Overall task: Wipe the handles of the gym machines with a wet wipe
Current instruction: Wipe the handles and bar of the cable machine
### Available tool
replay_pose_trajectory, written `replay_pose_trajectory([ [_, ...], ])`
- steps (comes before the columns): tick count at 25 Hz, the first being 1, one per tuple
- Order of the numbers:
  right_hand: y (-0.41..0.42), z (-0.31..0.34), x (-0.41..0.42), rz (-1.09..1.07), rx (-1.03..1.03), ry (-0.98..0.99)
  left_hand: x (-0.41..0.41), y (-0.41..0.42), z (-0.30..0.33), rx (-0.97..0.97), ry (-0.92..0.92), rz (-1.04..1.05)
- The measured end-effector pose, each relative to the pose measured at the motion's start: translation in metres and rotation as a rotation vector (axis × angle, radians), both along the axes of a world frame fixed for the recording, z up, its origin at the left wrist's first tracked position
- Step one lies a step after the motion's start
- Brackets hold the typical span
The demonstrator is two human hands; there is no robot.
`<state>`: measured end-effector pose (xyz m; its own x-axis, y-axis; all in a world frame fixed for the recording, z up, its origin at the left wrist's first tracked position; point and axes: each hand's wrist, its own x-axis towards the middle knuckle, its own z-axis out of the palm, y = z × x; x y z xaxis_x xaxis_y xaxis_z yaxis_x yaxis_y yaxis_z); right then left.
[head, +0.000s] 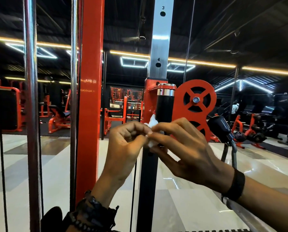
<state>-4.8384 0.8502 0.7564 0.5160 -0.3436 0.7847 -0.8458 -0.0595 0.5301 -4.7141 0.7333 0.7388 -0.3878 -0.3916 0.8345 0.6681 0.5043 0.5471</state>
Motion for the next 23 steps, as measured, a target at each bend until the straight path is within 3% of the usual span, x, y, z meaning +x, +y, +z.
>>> replay_pose_trajectory([
  [5,-0.004,0.015,0.013,-0.220,0.022,0.159,-0.005,-0.012,-0.001,-0.009,0.035,0.256],
  [10,-0.003,0.082,0.016,-0.192,-0.033,0.111,-0.003,-0.005,0.009,0.074,0.113,0.177],
  [14,0.007,0.007,0.020,-0.192,0.234,0.163,0.003,-0.010,0.026,-0.111,0.105,0.128],
  [16,0.011,0.023,0.014,-0.135,0.216,0.104,0.003,-0.005,0.038,-0.219,0.068,0.089],
  [19,0.009,0.073,0.006,-0.049,-0.025,-0.114,-0.003,-0.008,0.062,-0.322,-0.009,-0.002],
  [21,0.013,0.049,0.004,-0.008,0.035,-0.224,-0.005,-0.012,0.076,-0.422,-0.129,-0.038],
  [23,0.018,0.004,0.007,0.001,0.185,-0.182,-0.019,-0.017,0.081,-0.289,-0.145,-0.029],
])
